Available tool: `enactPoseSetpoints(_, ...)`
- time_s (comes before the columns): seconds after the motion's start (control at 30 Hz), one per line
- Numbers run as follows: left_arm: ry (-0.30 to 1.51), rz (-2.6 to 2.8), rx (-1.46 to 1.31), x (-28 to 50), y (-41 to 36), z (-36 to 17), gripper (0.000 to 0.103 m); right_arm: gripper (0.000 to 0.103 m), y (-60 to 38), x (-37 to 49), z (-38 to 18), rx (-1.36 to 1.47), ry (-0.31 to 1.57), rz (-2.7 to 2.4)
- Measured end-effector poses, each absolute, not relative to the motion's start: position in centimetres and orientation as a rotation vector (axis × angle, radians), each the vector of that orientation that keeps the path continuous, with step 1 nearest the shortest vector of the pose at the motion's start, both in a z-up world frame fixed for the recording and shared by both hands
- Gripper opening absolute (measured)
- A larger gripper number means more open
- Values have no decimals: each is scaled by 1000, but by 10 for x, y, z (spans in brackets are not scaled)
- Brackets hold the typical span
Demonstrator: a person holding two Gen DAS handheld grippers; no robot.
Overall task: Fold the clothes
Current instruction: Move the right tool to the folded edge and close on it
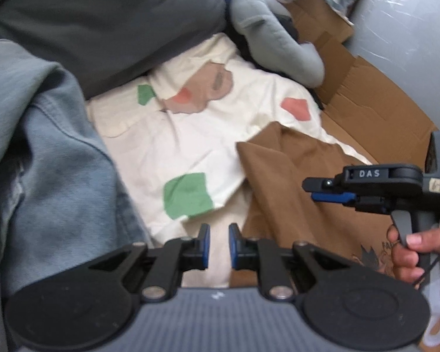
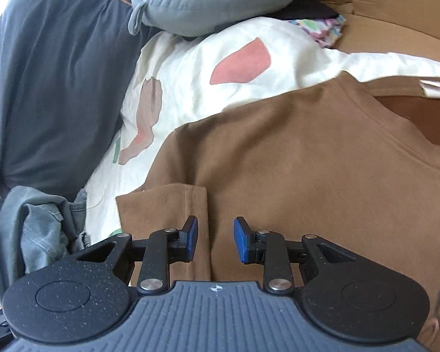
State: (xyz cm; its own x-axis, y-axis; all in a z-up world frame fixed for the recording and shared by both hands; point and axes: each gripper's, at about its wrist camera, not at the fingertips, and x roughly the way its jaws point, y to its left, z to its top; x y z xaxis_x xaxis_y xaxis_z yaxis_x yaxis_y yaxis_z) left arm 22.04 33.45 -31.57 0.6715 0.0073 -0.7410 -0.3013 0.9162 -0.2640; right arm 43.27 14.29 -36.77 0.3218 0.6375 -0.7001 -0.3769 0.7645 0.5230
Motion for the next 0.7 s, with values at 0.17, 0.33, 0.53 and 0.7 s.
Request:
enactPoseSetpoints(0.17, 816, 196, -377, 220, 341, -315, 14, 29, 158, 443, -375, 261, 1053, 691)
enactPoseSetpoints(0.33, 813, 211, -377, 219, 345, -314, 14, 29, 168, 447, -378, 252, 1052, 707)
enactPoseSetpoints(0.53, 811, 211, -378, 219, 346, -316, 14, 29, 177, 447, -376, 245, 1031, 735)
enactPoseSetpoints(0.7, 815, 212, -378, 217, 347, -316, 14, 29, 180, 445, -373, 242, 1002, 769)
